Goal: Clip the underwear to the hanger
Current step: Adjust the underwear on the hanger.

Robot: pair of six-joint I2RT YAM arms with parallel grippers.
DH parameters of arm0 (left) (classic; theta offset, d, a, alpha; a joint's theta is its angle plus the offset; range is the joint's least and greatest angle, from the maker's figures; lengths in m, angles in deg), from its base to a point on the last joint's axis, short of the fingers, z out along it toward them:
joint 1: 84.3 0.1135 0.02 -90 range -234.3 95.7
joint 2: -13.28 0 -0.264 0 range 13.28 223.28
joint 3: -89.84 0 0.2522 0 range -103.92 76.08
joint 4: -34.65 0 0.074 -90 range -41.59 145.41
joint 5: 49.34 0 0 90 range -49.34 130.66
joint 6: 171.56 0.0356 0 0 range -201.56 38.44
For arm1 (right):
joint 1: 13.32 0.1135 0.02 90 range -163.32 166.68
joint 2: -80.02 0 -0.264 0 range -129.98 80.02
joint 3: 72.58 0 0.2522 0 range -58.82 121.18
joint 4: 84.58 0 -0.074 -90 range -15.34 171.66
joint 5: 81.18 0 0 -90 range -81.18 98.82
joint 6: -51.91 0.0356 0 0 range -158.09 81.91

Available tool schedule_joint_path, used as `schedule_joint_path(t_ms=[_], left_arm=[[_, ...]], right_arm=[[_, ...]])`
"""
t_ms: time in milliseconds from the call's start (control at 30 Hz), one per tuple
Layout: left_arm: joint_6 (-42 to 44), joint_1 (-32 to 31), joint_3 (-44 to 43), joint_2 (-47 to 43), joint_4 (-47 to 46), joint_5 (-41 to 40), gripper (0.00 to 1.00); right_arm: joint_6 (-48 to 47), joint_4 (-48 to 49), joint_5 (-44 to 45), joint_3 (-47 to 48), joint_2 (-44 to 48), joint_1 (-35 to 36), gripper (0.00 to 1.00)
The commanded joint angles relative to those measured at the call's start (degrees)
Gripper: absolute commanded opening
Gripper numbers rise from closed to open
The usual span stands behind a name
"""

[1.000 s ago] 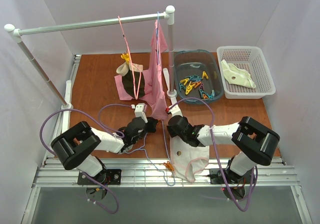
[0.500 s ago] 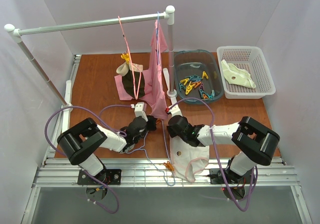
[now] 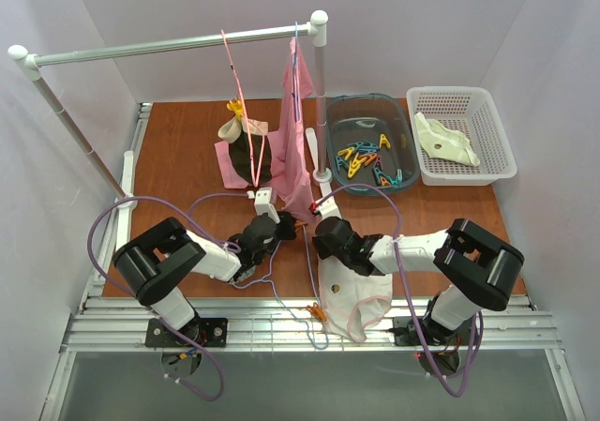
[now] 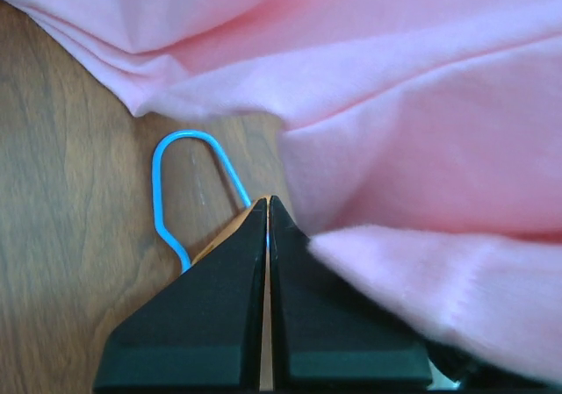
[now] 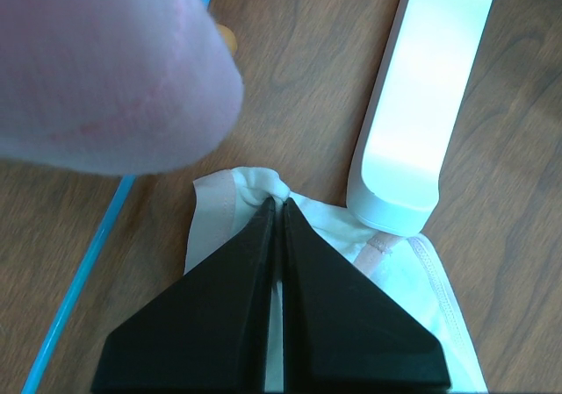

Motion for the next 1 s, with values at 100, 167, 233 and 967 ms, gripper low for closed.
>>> schedule_joint_path(t_ms=[100,167,233,967], left_arm=[[0.1,0.5,-0.1,2.3,-0.7,0.7,0.0],[-0.3,0.5,0.4,3.0,-0.8,0.7,0.0],[-0.7,0.5,1.1,3.5,-1.6,1.1,0.0],[-2.0,0.2,6.0,6.5,-7.9,1.9,0.0]], right_arm=[[-0.6,1.3,0.0,0.2,-0.6,-0.1,0.01],[-0.6,1.3,-0.2,0.3,-0.9,-0.2,0.01],[-0.6,1.3,-0.3,0.3,-1.1,-0.1,0.01],[-0.6,1.3,-1.1,2.0,-2.8,-0.2,0.01]])
